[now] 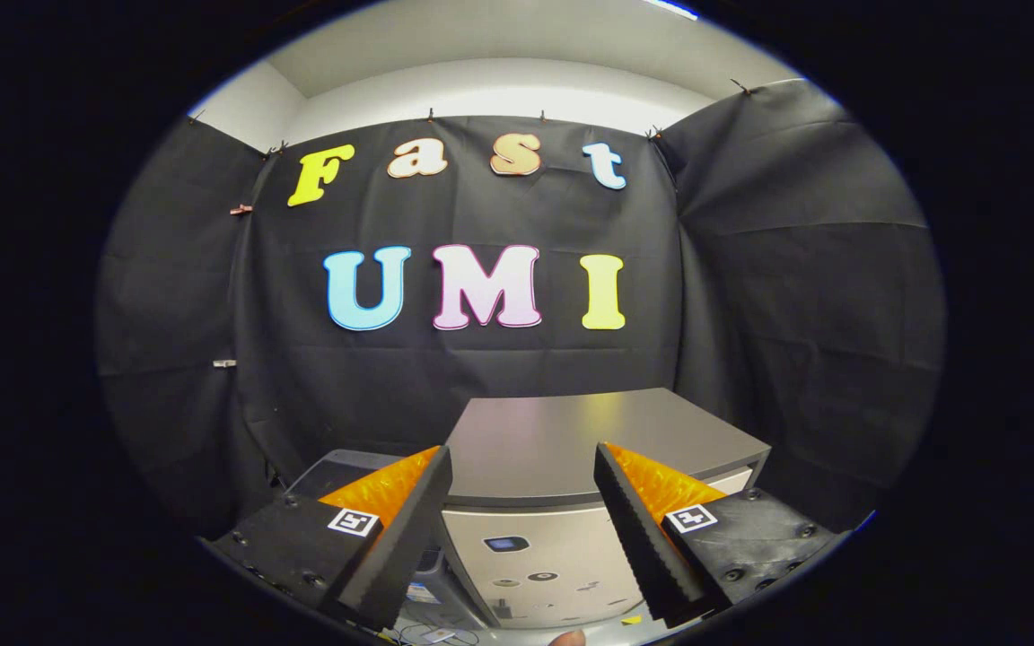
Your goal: Put the clothes into the washing machine and then close the washing machine lid.
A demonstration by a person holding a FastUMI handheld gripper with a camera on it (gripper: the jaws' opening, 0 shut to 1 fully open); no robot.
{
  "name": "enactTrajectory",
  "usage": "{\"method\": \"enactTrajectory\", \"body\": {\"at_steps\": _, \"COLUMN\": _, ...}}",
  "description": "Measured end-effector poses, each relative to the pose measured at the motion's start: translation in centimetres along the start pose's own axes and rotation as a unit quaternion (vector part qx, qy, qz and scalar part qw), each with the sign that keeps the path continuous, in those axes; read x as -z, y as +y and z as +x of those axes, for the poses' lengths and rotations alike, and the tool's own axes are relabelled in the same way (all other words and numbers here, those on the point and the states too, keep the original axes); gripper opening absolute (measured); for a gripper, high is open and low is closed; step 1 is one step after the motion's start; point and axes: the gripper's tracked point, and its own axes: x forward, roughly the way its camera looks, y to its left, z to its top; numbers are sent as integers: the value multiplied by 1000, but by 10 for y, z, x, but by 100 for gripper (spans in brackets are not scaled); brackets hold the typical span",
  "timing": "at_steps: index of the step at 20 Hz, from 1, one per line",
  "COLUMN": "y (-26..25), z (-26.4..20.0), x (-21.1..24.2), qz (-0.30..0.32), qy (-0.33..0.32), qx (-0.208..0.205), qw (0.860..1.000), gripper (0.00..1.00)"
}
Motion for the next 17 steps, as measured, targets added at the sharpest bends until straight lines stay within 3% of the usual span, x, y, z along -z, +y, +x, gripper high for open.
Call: {"method": "enactTrajectory", "body": {"at_steps": 17, "y": -6, "z": -4, "x": 7, "qz": 1, "qy": 4, "qx": 0, "qw": 1000, "gripper": 99}}
